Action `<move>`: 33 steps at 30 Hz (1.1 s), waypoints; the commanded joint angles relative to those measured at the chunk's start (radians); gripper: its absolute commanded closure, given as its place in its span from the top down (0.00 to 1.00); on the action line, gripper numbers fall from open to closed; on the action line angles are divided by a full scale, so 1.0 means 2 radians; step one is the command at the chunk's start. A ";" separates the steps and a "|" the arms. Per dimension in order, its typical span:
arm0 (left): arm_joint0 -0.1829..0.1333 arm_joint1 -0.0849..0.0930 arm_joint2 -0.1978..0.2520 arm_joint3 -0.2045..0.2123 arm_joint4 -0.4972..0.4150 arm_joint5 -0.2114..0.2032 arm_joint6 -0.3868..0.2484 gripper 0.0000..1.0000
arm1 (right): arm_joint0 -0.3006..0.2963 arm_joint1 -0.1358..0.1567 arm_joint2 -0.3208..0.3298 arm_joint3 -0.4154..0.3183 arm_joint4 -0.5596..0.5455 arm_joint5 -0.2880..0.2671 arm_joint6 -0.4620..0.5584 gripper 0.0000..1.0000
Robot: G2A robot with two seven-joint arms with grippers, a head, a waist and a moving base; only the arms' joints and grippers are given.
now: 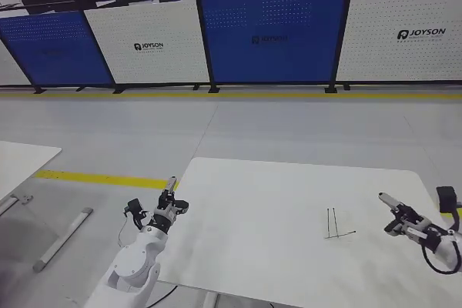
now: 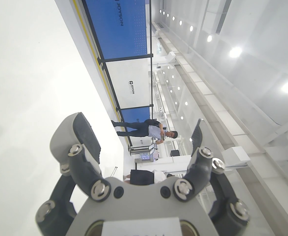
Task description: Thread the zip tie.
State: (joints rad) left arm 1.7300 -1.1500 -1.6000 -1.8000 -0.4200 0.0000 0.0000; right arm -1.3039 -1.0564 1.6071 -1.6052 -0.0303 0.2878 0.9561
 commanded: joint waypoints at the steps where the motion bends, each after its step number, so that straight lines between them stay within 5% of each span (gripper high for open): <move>1: 0.000 0.000 0.000 0.000 0.000 0.000 0.000 1.00 | 0.024 0.003 -0.016 0.018 -0.019 0.001 0.045 1.00; 8: 0.000 0.000 0.000 0.000 0.000 0.000 0.000 1.00 | 0.089 0.005 -0.077 0.093 -0.077 0.006 0.094 1.00; 21: 0.000 0.000 0.000 0.000 0.000 0.000 0.000 1.00 | 0.089 0.005 -0.077 0.093 -0.077 0.006 0.094 1.00; 27: 0.000 0.000 0.000 0.000 0.000 0.000 0.000 1.00 | 0.112 0.008 -0.110 0.094 -0.131 -0.004 0.120 1.00; 33: 0.000 0.000 0.000 0.000 0.000 0.000 0.000 1.00 | 0.159 0.003 -0.161 0.147 -0.147 -0.009 0.150 1.00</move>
State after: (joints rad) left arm 1.7300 -1.1500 -1.6000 -1.8000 -0.4200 0.0000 0.0000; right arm -1.0060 -1.0480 1.3069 -1.3362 -0.3234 0.2791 1.2342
